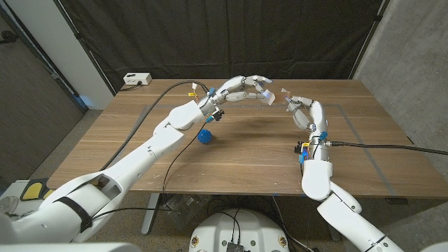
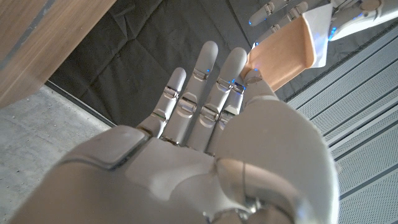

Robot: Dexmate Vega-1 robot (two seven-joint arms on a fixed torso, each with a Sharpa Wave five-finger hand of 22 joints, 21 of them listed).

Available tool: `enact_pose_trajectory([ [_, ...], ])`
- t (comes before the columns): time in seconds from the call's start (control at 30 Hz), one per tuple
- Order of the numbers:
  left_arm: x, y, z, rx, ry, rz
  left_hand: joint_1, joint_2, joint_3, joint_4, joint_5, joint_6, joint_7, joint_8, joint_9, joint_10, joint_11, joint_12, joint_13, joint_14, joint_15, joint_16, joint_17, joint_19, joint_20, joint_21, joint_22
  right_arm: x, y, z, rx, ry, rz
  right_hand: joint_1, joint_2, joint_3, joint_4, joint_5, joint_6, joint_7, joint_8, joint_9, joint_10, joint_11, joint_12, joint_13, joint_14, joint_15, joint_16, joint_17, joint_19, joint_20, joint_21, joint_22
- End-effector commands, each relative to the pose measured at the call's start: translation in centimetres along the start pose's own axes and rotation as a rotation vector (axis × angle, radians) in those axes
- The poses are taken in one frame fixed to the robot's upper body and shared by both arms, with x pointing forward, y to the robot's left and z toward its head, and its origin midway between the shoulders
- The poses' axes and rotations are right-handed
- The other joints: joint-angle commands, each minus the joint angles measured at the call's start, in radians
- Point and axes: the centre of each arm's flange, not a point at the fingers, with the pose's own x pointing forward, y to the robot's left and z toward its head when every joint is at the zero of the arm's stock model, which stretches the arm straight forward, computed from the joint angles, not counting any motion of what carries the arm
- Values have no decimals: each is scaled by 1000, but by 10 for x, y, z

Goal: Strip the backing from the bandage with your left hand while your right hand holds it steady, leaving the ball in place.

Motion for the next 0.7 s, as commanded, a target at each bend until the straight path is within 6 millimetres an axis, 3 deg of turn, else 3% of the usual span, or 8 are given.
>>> enact_pose_trajectory([
  [0.03,-15,1,13,44,-25,58,4,-5,4,2,7,26,-7,11,18,-1,-2,11,3,6,-94,-4,1,4,-10,7,2,-1,-3,-1,14,10,-51,9,8,-2,-5,9,26,-14,2,5,8,-4,5,3,10,-97,4,2,1,-61,8,-1],
  [0.7,-48,2,35,104,-32,115,12,-8,0,0,10,32,-6,15,17,7,-3,19,6,6,-98,-7,2,2,-12,10,1,-13,-3,1,37,-2,-72,11,10,-4,-4,8,21,-20,0,9,3,-13,4,7,5,-97,-4,7,-8,-67,18,-3],
])
